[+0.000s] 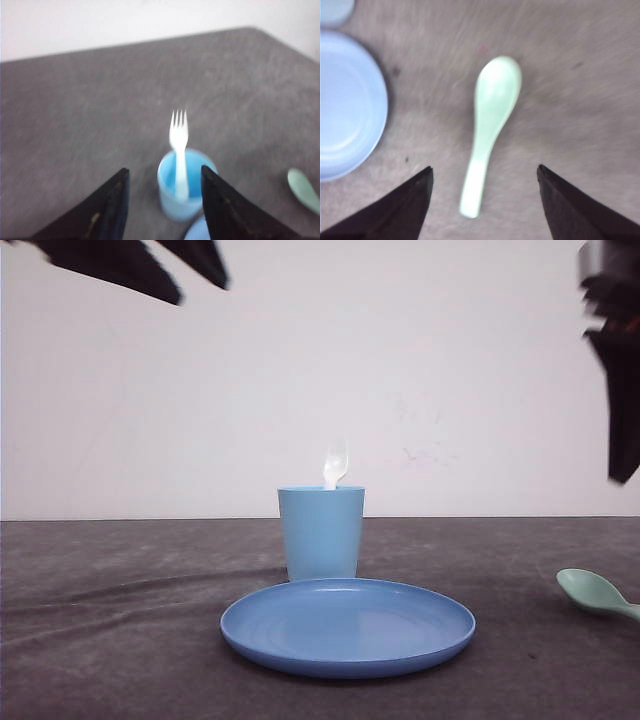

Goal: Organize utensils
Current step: 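Lower the right gripper onto the mint green spoon and grasp it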

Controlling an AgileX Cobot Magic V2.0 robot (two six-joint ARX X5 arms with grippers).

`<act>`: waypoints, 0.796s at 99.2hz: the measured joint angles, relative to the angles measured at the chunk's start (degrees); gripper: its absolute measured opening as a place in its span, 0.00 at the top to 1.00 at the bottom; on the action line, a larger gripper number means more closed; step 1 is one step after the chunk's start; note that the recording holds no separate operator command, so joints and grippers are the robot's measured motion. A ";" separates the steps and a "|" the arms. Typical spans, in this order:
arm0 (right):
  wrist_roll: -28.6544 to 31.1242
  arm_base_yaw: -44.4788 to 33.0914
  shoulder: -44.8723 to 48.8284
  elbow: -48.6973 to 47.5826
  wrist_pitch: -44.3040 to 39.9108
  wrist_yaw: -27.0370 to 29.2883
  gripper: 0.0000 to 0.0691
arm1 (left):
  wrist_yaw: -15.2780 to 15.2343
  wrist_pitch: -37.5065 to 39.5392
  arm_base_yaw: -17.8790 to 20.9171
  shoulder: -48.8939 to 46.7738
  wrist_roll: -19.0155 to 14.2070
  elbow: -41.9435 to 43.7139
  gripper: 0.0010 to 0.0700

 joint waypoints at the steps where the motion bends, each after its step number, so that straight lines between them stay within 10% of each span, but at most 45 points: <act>1: 0.20 0.20 0.26 -0.15 0.17 -0.02 0.41 | 0.00 -0.74 -0.02 -0.39 -0.02 0.00 0.63; 79: 7.21 5.75 13.16 -5.49 11.13 5.90 0.59 | 0.00 -16.13 -0.15 -6.51 -0.20 0.00 0.63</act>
